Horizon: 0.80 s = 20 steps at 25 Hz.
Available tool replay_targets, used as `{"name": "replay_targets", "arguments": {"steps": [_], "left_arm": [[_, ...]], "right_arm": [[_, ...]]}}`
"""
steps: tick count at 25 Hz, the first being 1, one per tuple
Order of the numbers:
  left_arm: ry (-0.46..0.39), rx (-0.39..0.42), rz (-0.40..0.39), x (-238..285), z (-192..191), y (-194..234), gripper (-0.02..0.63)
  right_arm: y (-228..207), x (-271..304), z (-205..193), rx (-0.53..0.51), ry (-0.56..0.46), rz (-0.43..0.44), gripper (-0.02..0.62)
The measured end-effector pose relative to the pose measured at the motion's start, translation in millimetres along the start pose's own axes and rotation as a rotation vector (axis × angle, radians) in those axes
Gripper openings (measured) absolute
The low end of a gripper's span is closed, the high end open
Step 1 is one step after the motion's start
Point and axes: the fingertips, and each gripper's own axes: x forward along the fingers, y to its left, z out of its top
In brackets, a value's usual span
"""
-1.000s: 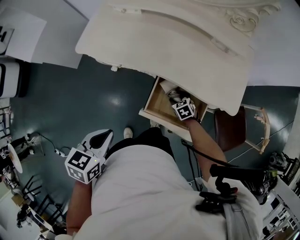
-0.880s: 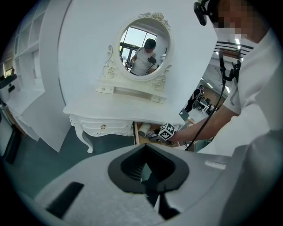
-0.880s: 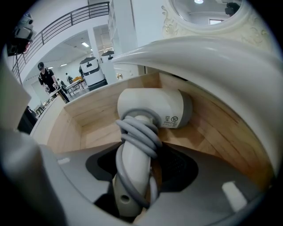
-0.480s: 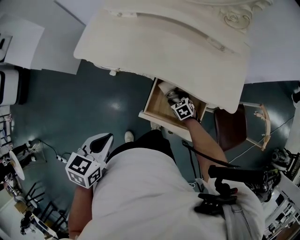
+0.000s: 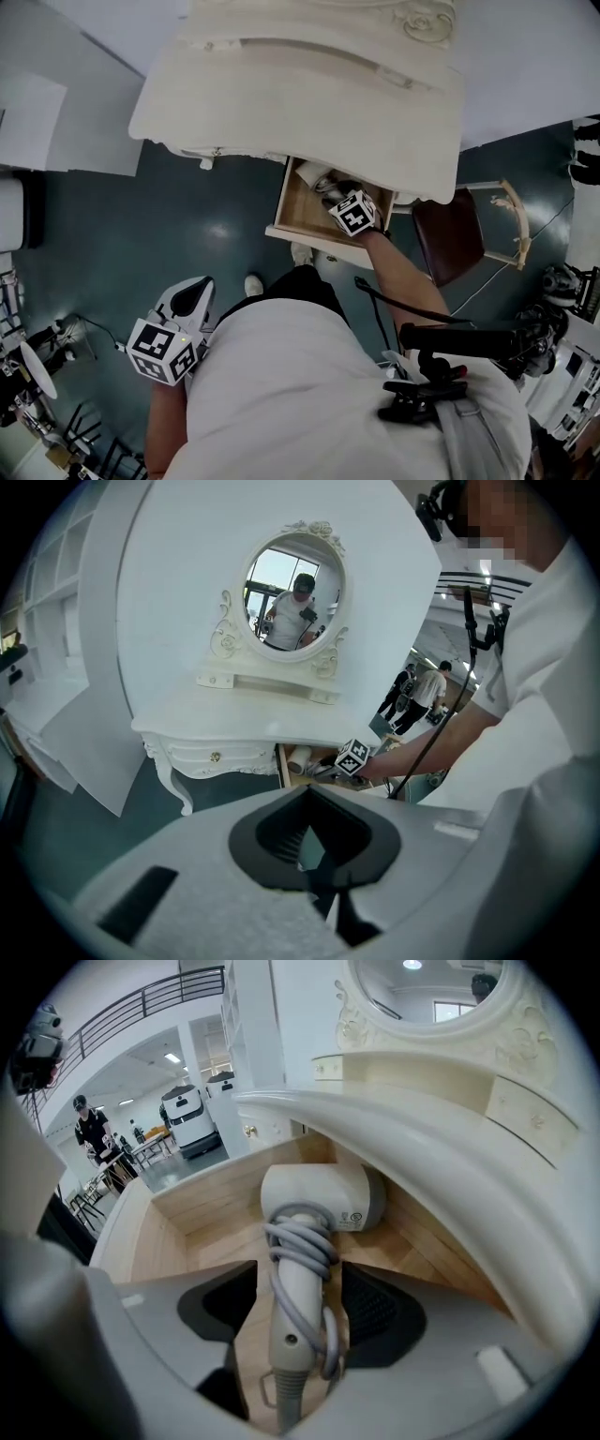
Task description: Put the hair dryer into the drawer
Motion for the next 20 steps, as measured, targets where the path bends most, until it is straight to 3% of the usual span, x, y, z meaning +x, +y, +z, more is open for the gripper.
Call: {"name": "replay_targets", "arguments": {"steps": [6, 14, 18, 20], "left_arm": [[-0.024, 0.029, -0.057, -9.5, -3.8, 0.0, 0.003], [-0.071, 0.062, -0.128, -29.1, -11.6, -6.1, 0.003], [-0.093, 0.076, -0.158, -45.5, -20.8, -10.0, 0.003], [-0.106, 0.077, -0.173, -55.2, -25.7, -11.2, 0.003]], "right_arm": [[9.7, -26.3, 1.2, 0.034, -0.015, -0.049, 0.275], [29.0, -69.3, 11.1, 0.003, -0.056, -0.136, 0.232], [42.7, -94.6, 17.1, 0.005, -0.076, -0.202, 0.163], [50.4, -107.3, 18.5, 0.017, -0.082, -0.237, 0.090]]}}
